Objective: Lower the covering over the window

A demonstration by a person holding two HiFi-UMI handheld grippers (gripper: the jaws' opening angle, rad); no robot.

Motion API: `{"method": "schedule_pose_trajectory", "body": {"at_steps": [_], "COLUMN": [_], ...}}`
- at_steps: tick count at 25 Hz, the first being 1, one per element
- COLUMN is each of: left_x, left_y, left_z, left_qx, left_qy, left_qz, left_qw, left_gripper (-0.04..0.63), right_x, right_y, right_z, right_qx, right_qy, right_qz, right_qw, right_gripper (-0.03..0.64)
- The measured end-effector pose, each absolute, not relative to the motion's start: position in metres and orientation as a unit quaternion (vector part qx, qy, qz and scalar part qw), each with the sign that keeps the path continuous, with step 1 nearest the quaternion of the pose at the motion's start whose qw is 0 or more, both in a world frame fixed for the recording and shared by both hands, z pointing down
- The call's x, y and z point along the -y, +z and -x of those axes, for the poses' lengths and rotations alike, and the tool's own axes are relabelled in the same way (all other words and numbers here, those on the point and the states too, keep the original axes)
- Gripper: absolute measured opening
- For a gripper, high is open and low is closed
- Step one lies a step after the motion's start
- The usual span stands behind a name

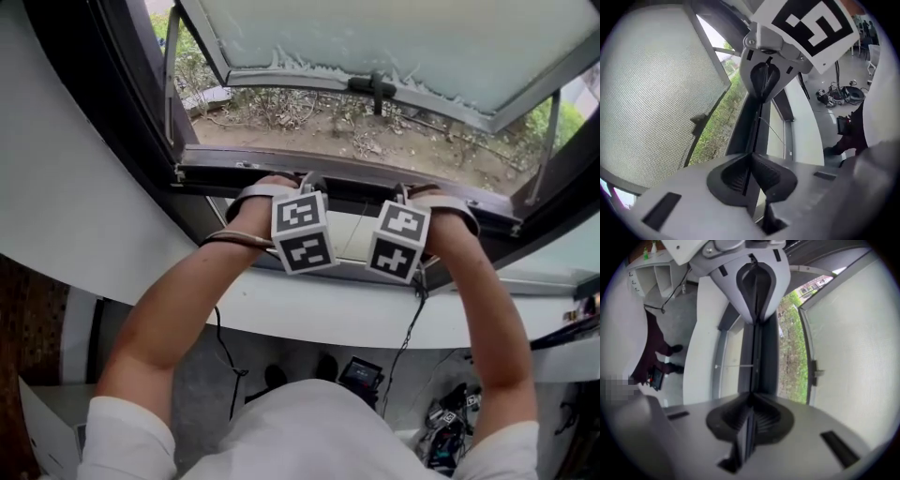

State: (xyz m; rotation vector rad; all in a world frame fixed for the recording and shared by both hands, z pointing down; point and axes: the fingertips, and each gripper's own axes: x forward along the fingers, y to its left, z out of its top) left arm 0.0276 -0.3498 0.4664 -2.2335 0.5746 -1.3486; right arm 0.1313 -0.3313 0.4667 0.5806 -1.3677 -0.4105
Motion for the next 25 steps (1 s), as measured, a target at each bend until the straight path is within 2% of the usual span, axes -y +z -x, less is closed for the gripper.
{"method": "schedule_pose_trajectory", "body": {"at_steps": [4, 14, 20, 25], "left_x": [0.351, 0.35, 0.35, 0.348], "left_y": [0.464, 0.46, 0.453, 0.449], "left_z": [-0.028, -0.026, -0.025, -0.026], "left_qx": [-0.221, -0.225, -0.228, -0.223], "left_qy": [-0.492, -0.469, -0.454, -0.462], "left_qz": [0.797, 0.811, 0.81, 0.812], "left_qw": [0.271, 0.267, 0.292, 0.279], "left_gripper": [0.043, 0.044, 0.044, 0.044], "right_x": [0.333, 0.331, 0.331, 0.329], "right_y": [0.464, 0.46, 0.453, 0.45], "right_z": [-0.132, -0.131, -0.131, -0.132], "right_qx": [0.609, 0.616, 0.621, 0.625], "right_qy": [-0.207, -0.194, -0.204, -0.19], "right_qz": [-0.287, -0.289, -0.295, -0.284], "right_qw": [0.709, 0.707, 0.697, 0.702], "right_gripper": [0.035, 0.035, 0.035, 0.035]}}
